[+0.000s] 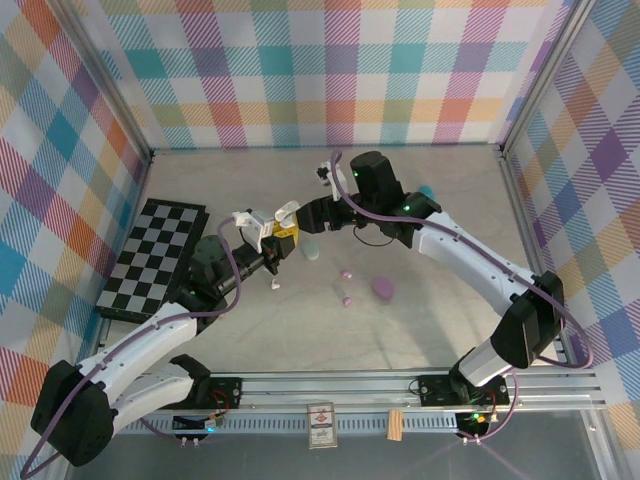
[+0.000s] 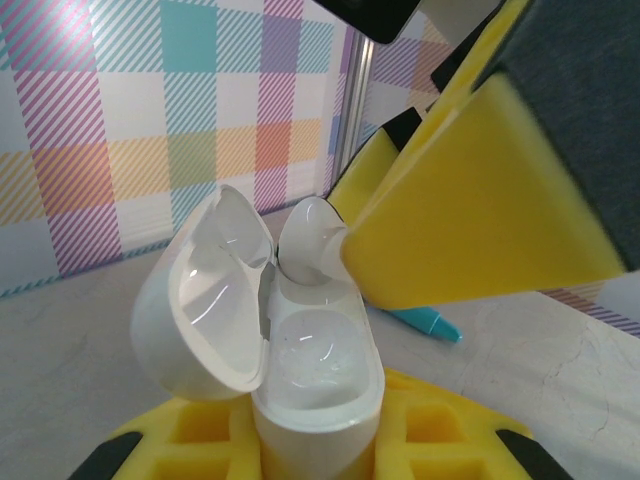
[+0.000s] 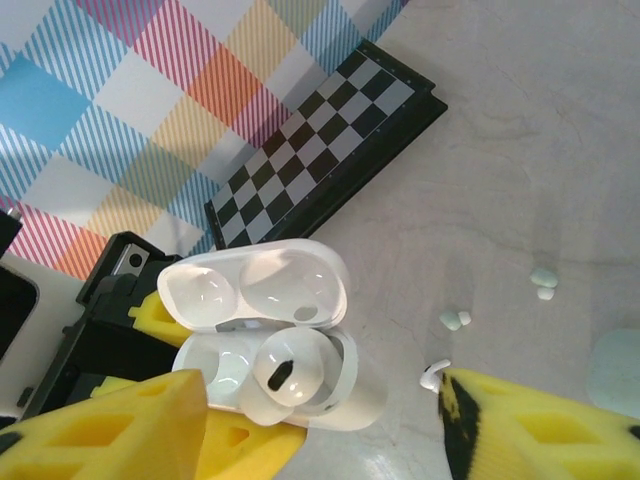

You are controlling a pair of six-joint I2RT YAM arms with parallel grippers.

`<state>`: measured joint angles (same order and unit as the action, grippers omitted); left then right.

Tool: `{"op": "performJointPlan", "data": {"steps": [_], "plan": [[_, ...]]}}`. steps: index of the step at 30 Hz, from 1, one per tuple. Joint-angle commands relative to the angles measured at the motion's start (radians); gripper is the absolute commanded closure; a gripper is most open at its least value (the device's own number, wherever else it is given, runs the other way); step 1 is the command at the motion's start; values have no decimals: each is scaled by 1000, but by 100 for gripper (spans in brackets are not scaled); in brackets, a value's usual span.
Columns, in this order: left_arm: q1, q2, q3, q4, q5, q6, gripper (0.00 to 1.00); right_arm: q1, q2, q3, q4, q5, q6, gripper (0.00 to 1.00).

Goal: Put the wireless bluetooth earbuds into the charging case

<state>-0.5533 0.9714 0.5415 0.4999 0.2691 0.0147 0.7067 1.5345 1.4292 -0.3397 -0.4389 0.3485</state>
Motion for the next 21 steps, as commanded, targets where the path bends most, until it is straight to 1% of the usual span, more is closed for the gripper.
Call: {"op": "performJointPlan", "data": {"steps": [1,5,10,12,15,21], "plan": [[-7,-2,32,35,19,4,100,3,-64,-24,26,1,-37,32],[-7,-6,35,27,15,6,100,-5,-108,-76,82,67,-4,32],[-7,-1,31,32,14,9,100,-20,-125,-107,92,84,12,32],[-7,5,34,38,18,9,100,-21,-116,-104,73,88,9,36],[-7,8,44,46,26,9,100,-21,-98,-96,71,60,9,37],[-7,6,59,44,44,2,100,-21,-67,-75,68,33,24,37]]}}
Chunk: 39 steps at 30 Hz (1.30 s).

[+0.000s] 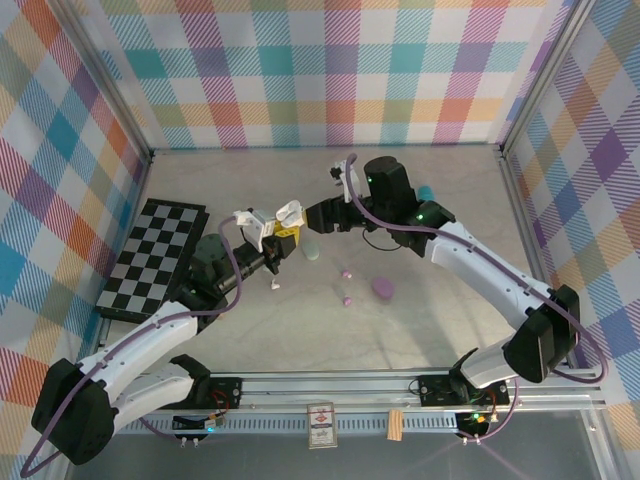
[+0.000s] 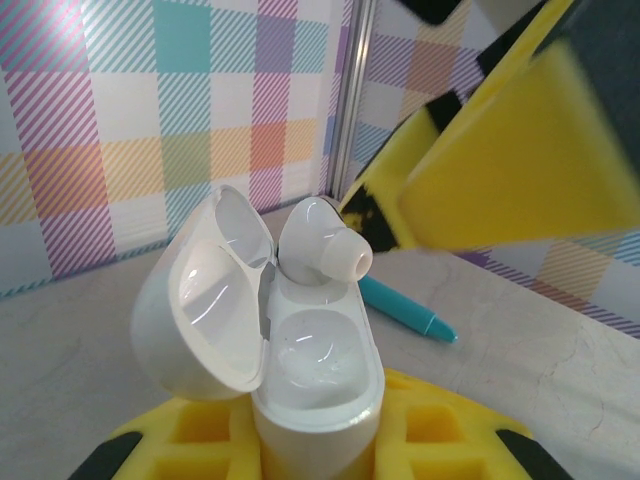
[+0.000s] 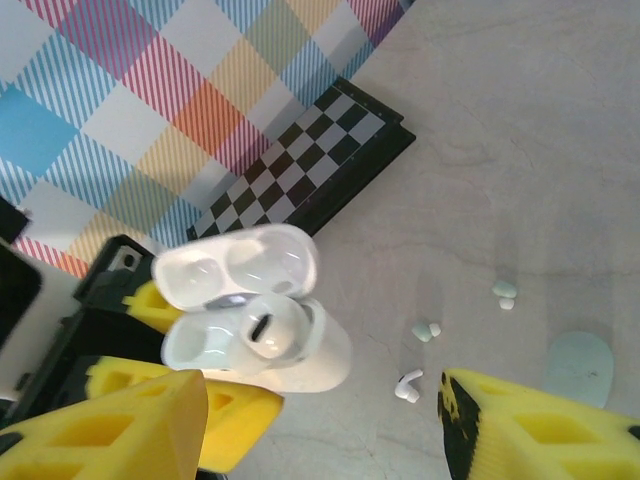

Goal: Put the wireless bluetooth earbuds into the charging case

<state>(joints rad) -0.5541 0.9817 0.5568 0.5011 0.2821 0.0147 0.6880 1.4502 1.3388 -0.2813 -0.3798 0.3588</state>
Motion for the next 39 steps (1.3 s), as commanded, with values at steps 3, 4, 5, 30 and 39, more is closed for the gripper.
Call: {"op": "performJointPlan", "data": {"steps": [3,4,5,30,39], "plan": [[-6,-11,40,41,31,-1,100,-2,25,20,8,-23,17,37],[-6,-14,39,38,29,-2,100,-1,27,23,9,-25,17,37],[-6,-16,36,36,25,-1,100,0,30,27,9,-27,16,37],[-6,-97,21,-62,-78,108,100,-36,-161,-204,107,212,118,20],[-6,-213,57,-180,-156,122,100,16,83,-189,86,135,109,20]]}}
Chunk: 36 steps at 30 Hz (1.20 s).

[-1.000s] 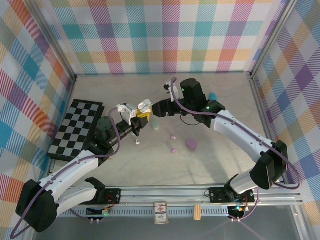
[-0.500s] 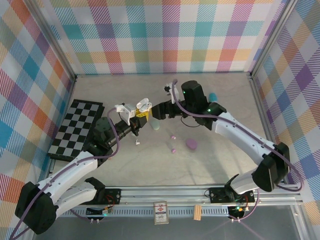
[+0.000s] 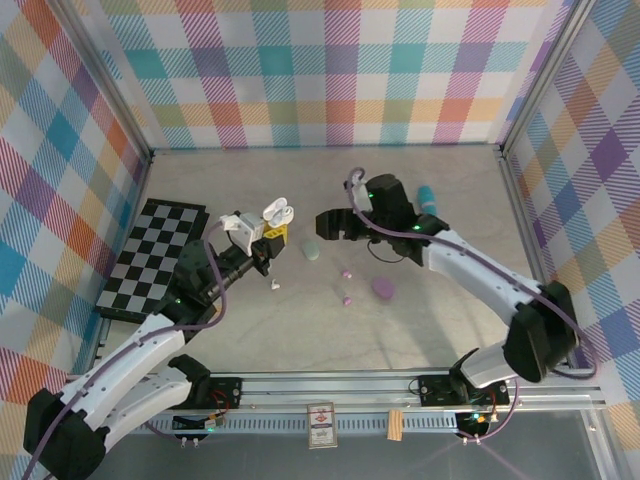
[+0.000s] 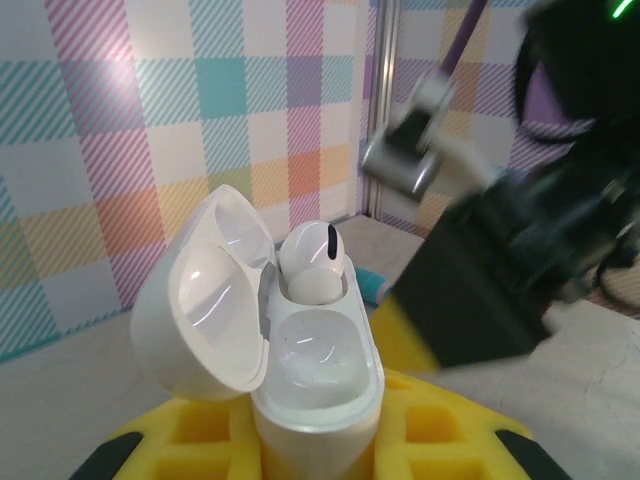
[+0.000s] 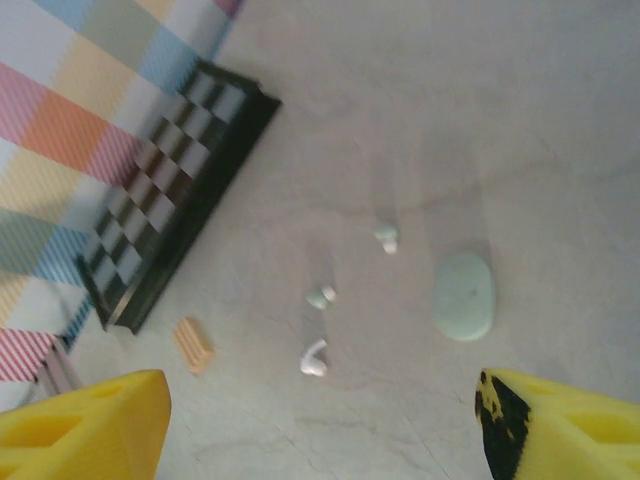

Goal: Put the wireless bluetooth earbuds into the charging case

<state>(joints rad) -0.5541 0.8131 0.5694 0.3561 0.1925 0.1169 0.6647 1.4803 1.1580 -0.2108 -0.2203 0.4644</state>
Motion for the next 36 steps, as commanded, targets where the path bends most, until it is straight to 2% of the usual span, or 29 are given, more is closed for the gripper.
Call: {"op": "performJointPlan", "data": {"steps": [1,5,9,11,15,20,24,30,36], "plan": [[-6,-54,56,-64,-97,24,100,53,83,-1,15,-23,-3,20],[5,-66,90,-151,-234,64,100,138,210,38,23,17,-46,20],[95,-61,103,-164,-300,73,100,222,322,99,17,66,-100,20],[179,-51,99,-152,-284,56,100,258,373,135,9,95,-130,20],[363,-18,101,-130,-207,-14,100,305,486,244,-38,147,-184,27],[486,-3,113,-131,-150,-53,100,346,619,388,-141,295,-255,35],[520,-12,127,-150,-111,-54,100,364,689,464,-202,383,-275,42],[523,-18,133,-169,-42,-62,100,366,736,496,-238,379,-267,52],[523,-31,132,-189,22,-63,100,367,685,423,-253,370,-273,60]]}}
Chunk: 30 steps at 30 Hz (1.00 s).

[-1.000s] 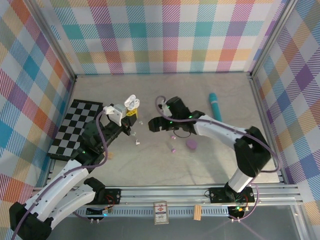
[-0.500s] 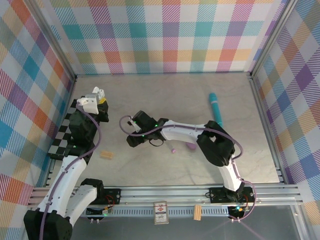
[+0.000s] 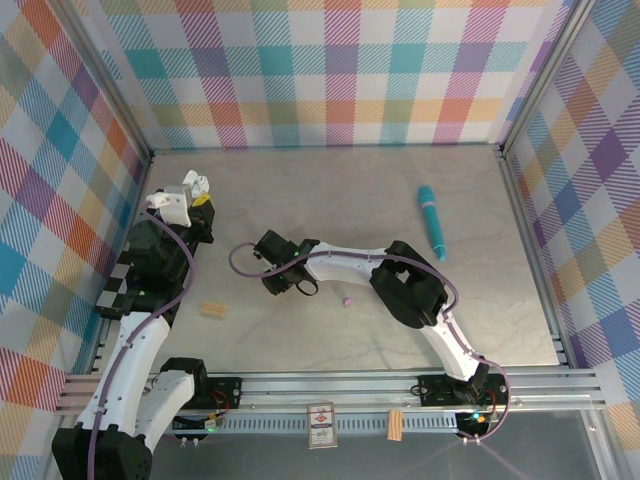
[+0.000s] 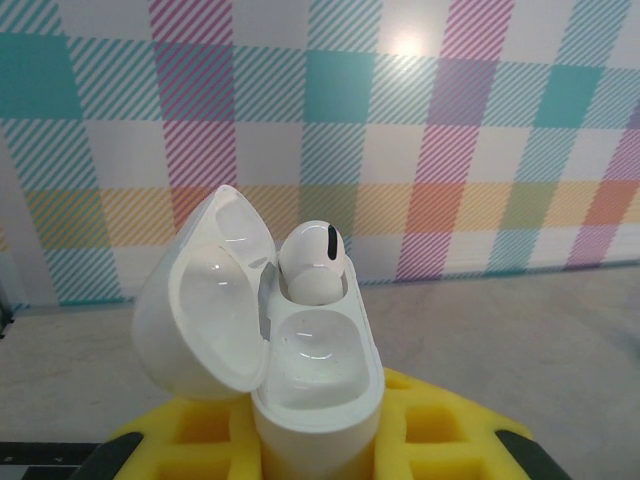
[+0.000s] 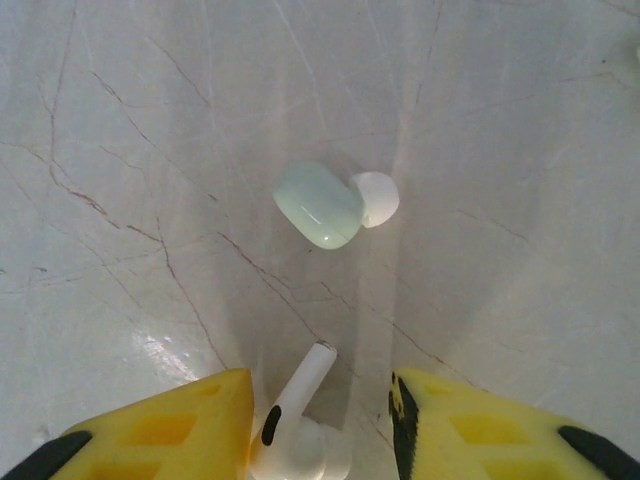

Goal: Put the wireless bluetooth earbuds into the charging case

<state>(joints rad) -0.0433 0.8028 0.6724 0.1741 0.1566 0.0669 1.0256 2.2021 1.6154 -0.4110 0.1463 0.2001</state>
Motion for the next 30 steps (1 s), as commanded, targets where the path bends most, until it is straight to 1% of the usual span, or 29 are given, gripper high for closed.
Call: {"op": "performJointPlan", "data": {"steps": [1,4,7,14,16,20,22,25,27,30], "plan": [[12,-23,28,-3,76,-14,100,5,-49,-52,-50,-2,-10,63],[13,-21,28,0,136,-16,100,1,-72,-82,-54,-14,-21,67],[13,-18,35,-9,187,-14,100,-9,-107,-121,-56,-17,-35,67],[11,-34,26,-15,258,-17,100,-84,-250,-308,-33,-40,-75,68],[10,-37,21,-16,268,-19,100,-105,-308,-390,-14,-57,-118,68],[8,-40,10,-9,285,-25,100,-139,-390,-495,-34,-155,-277,66],[7,-39,6,-4,293,-26,100,-141,-408,-517,-75,-156,-386,64],[8,-37,1,-8,301,-25,100,-141,-419,-531,-76,-133,-459,64],[7,-32,1,-14,302,-20,100,-140,-429,-528,-69,-148,-469,61],[7,-28,4,-18,311,-19,100,-140,-463,-527,-45,-205,-439,46]]}}
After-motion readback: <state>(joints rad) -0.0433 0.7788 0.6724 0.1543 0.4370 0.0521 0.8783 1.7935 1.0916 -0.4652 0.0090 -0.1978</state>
